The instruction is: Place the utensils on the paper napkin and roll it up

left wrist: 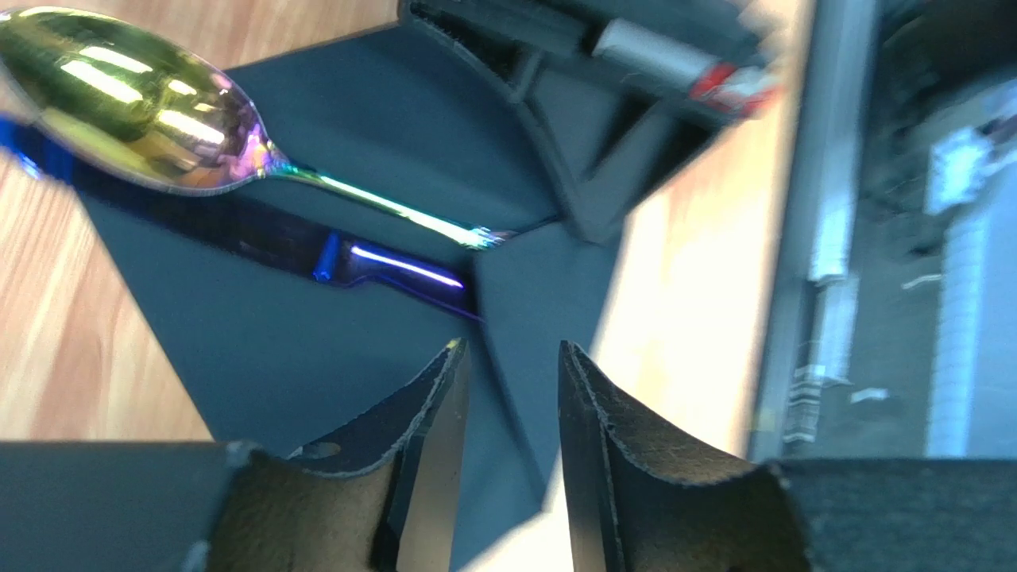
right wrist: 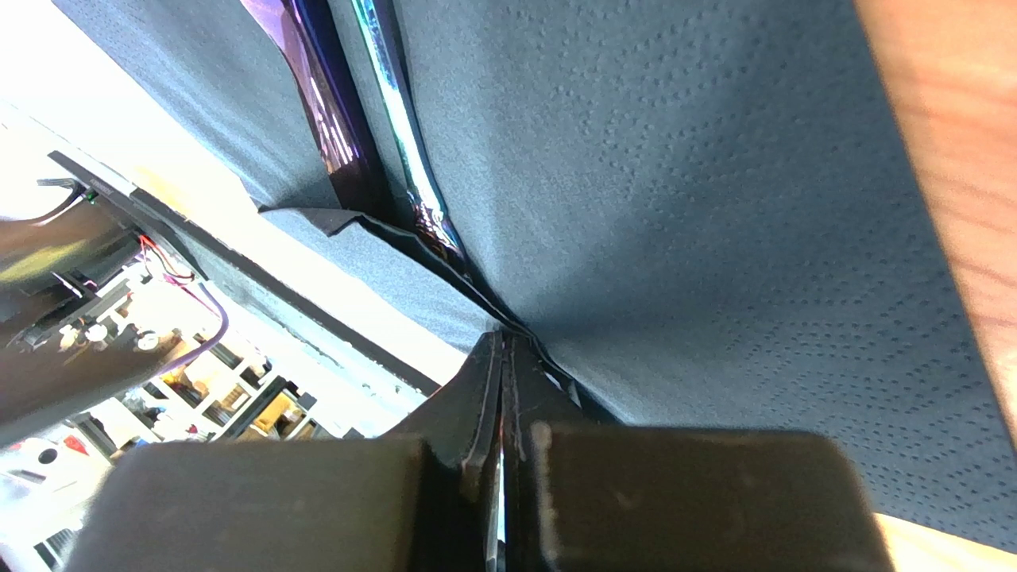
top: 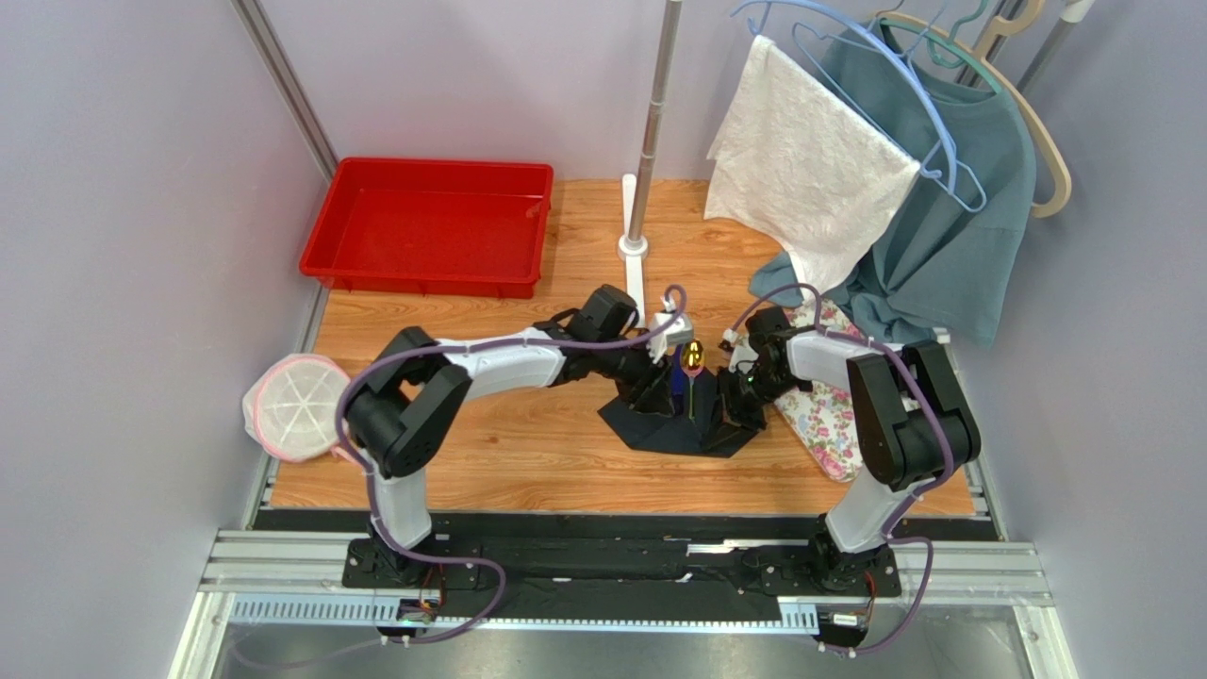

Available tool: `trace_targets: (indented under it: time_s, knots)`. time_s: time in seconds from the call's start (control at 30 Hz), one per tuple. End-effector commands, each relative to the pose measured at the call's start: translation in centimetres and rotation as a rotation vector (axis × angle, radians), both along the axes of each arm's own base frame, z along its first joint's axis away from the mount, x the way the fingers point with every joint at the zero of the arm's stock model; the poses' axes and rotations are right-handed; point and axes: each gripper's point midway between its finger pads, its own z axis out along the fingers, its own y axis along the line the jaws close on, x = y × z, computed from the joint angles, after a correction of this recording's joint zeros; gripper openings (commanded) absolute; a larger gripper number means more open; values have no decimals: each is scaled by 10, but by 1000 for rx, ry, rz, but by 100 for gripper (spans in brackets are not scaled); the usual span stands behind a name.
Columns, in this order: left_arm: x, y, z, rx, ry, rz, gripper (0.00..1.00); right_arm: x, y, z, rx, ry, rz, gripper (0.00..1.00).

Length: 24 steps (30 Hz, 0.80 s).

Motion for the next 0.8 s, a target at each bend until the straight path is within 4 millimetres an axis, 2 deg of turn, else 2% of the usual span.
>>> trace_targets:
  time_s: [0.0,0.1,0.13,0.2,0.23,0.3,0.33,0.47,0.63,0.77]
  knots:
    - [-24,-1,57,-157,191,52,42,14,-6,-6,-55,-53,10,0]
    - [-40,-2,56,-190,341,74,44,14,-6,-6,-57,-56,14,0]
    - [-43,-3,49,-183,390,76,44,15,-5,-5,-56,-60,13,0]
    - [-42,-7,44,-186,448,96,44,15,-6,-6,-61,-62,18,0]
    - [-43,-8,36,-174,478,96,44,16,-6,-6,-61,-62,17,0]
    - [-42,-15,37,-201,535,106,44,17,-5,-6,-61,-64,26,0]
    - [-43,-17,29,-193,572,108,44,18,-5,-6,-64,-65,27,0]
    - [-38,-23,22,-205,626,133,44,20,-5,-9,-66,-45,35,0]
    - [-40,-20,18,-208,659,133,43,23,-3,-10,-61,-40,39,0]
    - [-46,-12,5,-167,686,144,42,23,-3,-9,-65,-38,46,0]
